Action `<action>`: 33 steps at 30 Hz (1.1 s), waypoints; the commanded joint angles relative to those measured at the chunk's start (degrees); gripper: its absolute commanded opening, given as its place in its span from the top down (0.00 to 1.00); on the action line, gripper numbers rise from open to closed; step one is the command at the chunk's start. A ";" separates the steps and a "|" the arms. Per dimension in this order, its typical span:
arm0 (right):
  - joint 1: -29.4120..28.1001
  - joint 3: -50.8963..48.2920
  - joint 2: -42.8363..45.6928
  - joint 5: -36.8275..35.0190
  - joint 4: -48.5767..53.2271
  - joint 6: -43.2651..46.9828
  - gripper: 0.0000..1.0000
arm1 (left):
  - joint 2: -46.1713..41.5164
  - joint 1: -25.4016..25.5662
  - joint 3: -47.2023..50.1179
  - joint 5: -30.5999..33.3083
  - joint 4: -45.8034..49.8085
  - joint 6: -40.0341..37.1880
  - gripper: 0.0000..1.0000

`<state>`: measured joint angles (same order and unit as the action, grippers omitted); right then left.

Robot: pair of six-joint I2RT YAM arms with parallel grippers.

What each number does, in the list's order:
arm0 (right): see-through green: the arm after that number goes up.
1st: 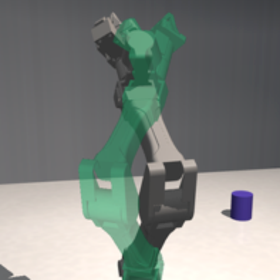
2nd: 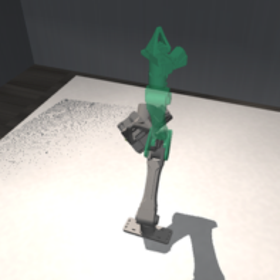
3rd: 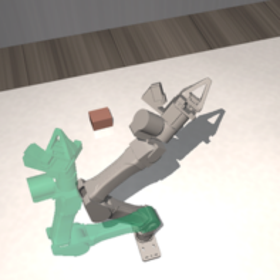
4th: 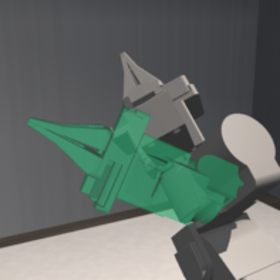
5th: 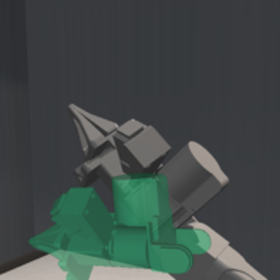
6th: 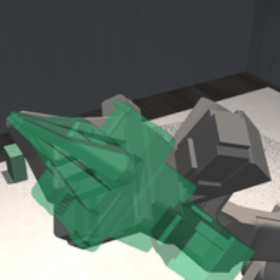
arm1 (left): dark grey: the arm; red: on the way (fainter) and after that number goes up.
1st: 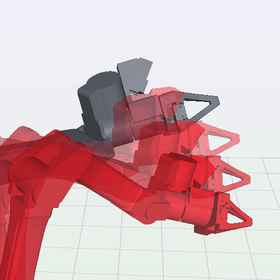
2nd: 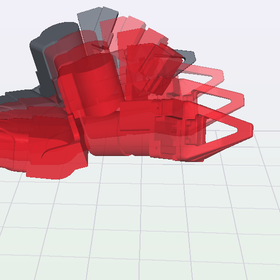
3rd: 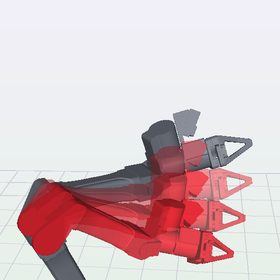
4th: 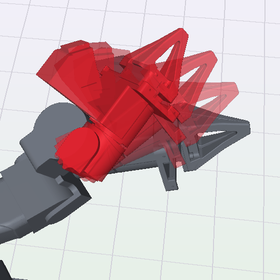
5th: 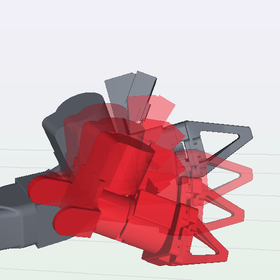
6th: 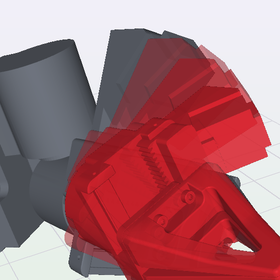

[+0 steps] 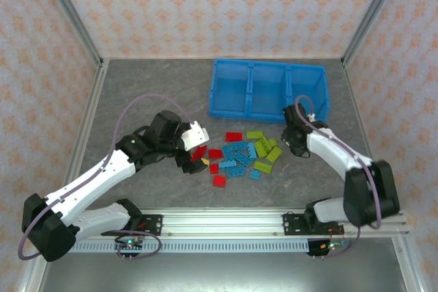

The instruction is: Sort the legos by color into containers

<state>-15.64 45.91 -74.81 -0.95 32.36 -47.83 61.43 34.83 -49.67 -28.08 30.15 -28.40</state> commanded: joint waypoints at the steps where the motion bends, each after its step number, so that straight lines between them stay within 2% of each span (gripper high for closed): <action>1: 0.25 3.32 9.61 -9.18 1.38 -0.51 0.71 | -0.14 -0.02 -1.77 0.83 -0.97 0.28 0.00; 3: 1.17 5.57 12.06 -16.33 -2.02 3.90 0.70 | -0.38 -0.02 -2.03 1.41 -1.06 0.46 0.00; 5: 4.92 8.00 10.86 -17.01 -5.34 5.56 0.70 | -0.74 -0.01 -1.97 2.60 -1.39 0.69 0.00; 7: 9.12 11.17 7.40 -13.10 -7.94 5.67 0.70 | -1.11 -0.01 -1.79 4.23 -1.67 1.06 0.00; 9: 12.17 15.80 -0.49 -8.35 -9.79 7.67 0.70 | -1.76 -0.02 -1.73 5.42 -1.44 1.18 0.00; 12: 15.11 23.82 -11.63 -3.55 -8.21 7.51 0.71 | -3.34 0.03 -0.99 7.39 -1.82 1.03 0.00; 15: 16.85 26.61 -20.47 3.70 -11.87 4.49 0.70 | -4.75 -0.02 -0.34 9.47 -2.19 0.76 0.00; 17: 16.87 29.21 -24.66 5.80 -12.56 5.03 0.67 | -5.47 -0.02 -0.08 10.79 -1.93 0.68 0.00; 20: 16.87 34.06 -28.21 4.91 -8.18 5.28 0.55 | -6.60 -0.02 0.22 12.06 -1.77 0.80 0.00; 22: 16.87 34.08 -27.84 5.58 -7.89 4.97 0.45 | -7.19 -0.02 0.53 12.45 -2.29 0.87 0.00; 24: 16.83 32.38 -25.66 5.08 -8.10 4.05 0.40 | -7.46 0.02 0.60 12.33 -2.46 0.93 0.00; 30: 16.41 26.92 -15.45 3.46 -6.98 5.19 0.39 | -6.94 -0.02 0.28 13.15 -2.38 1.64 0.00; 33: 12.13 26.08 -9.33 3.21 -3.04 12.09 0.39 | -6.94 -0.02 0.44 13.96 -2.38 1.77 0.00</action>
<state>0.16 72.86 -90.06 3.66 25.19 -41.45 54.85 34.83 -49.65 -15.97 28.88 -27.42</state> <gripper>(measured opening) 0.614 0.998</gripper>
